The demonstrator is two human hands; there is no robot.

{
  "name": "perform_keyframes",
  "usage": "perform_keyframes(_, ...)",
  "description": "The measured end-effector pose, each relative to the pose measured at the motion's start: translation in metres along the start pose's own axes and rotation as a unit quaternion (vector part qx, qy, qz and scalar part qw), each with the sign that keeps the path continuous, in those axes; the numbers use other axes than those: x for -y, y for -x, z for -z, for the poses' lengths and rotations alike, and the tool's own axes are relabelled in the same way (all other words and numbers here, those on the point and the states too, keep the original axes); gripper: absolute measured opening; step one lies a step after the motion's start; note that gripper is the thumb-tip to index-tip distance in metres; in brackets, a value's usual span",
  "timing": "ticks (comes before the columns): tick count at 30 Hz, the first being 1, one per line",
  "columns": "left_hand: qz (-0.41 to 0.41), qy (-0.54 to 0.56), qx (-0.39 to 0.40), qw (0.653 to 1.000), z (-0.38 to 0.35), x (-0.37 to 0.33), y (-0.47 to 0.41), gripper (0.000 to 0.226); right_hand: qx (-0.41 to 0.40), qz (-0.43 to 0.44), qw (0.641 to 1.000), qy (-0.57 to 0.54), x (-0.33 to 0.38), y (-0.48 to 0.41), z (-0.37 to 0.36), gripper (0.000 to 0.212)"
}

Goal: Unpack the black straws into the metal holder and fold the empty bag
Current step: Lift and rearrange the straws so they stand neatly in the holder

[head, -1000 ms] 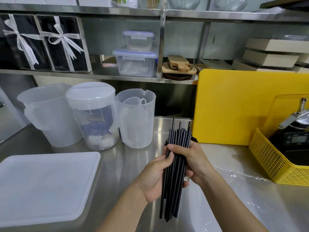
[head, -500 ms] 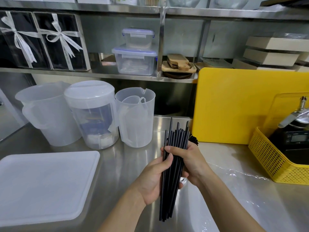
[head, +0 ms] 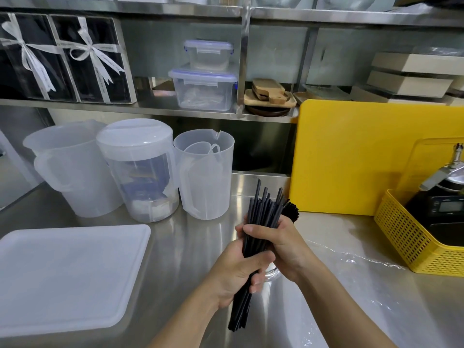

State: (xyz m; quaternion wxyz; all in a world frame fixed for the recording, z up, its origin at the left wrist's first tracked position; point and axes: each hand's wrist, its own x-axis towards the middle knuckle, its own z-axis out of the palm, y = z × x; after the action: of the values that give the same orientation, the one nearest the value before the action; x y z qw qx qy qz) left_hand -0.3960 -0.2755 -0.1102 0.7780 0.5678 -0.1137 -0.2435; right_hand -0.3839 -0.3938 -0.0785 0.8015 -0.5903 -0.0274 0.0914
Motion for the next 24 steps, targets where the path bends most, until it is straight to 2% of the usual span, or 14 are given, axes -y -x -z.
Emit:
perform_keyframes(4, -0.009, -0.064, 0.004, 0.998, -0.005, -0.005, -0.002, 0.029, 0.014, 0.044, 0.998, 0.039, 0.005, -0.002, -0.007, 0.016)
perform_keyframes(7, -0.031, -0.149, -0.002, 0.988, -0.009, -0.022, -0.009, 0.018, 0.002, 0.124, 0.989, 0.082, 0.02, -0.006, -0.013, 0.027)
perform_keyframes(9, -0.041, -0.255, -0.008, 0.966, -0.011, -0.034, -0.017, 0.018, -0.016, 0.193, 0.976, 0.102, 0.04, -0.009, -0.014, 0.026)
perform_keyframes(11, -0.058, -0.305, -0.031, 0.95, -0.014, -0.043, -0.028, 0.022, -0.046, 0.264, 0.957, 0.109, 0.065, -0.013, -0.014, 0.024)
perform_keyframes(14, -0.111, -0.277, -0.062, 0.952, -0.02, -0.064, -0.046, 0.021, -0.106, 0.339, 0.929, 0.101, 0.098, -0.024, -0.011, 0.018)
perform_keyframes(17, -0.112, -0.269, -0.038, 0.956, -0.01, -0.082, -0.065, 0.049, -0.166, 0.39, 0.898, 0.119, 0.112, -0.034, -0.002, 0.018)
perform_keyframes(18, -0.116, -0.243, -0.052, 0.962, -0.003, -0.083, -0.07, 0.05, -0.182, 0.4, 0.888, 0.134, 0.111, -0.038, 0.002, 0.019)
perform_keyframes(21, -0.115, -0.136, -0.15, 0.972, 0.016, -0.071, -0.081, 0.028, -0.2, 0.383, 0.885, 0.174, 0.091, -0.048, 0.012, 0.021)
perform_keyframes(24, -0.073, -0.115, -0.226, 0.964, 0.028, -0.046, -0.087, 0.012, -0.219, 0.311, 0.903, 0.197, 0.054, -0.061, 0.022, 0.02)
